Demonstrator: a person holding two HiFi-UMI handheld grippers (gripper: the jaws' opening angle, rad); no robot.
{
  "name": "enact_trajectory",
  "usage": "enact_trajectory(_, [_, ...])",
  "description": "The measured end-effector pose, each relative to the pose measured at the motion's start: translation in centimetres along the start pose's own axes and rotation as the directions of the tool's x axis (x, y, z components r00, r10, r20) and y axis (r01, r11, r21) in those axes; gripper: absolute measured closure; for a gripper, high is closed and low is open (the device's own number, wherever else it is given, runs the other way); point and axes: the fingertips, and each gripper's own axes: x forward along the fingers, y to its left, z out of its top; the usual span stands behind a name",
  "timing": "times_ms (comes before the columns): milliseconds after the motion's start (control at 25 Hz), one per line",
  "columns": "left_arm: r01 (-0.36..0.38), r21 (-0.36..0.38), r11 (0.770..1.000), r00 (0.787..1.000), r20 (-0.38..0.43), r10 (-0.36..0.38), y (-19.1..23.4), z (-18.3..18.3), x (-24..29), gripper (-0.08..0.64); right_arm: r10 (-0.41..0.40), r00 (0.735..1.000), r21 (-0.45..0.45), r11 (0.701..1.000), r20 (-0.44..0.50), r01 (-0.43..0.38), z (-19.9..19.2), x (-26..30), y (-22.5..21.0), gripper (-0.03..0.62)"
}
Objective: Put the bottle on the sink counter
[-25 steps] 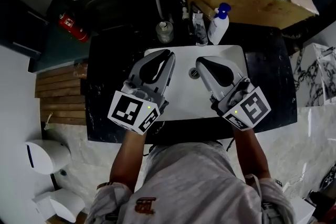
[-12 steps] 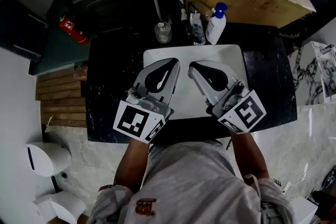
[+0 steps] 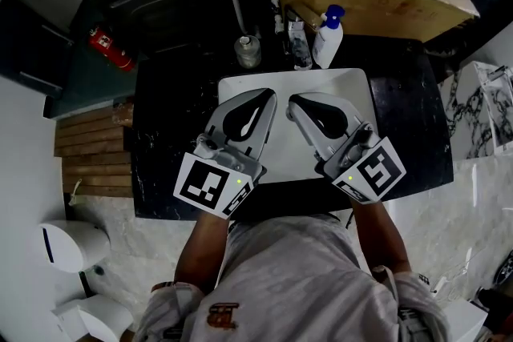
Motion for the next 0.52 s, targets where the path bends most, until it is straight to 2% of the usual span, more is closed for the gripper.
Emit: enact_trajectory(520, [0.016, 0.001, 1.000, 1.000, -0.003, -0.016, -0.15, -0.23, -0.04, 0.558, -0.007, 1.000, -0.005, 1.000, -0.002, 0.007, -0.01, -0.04, 0.08, 0.592])
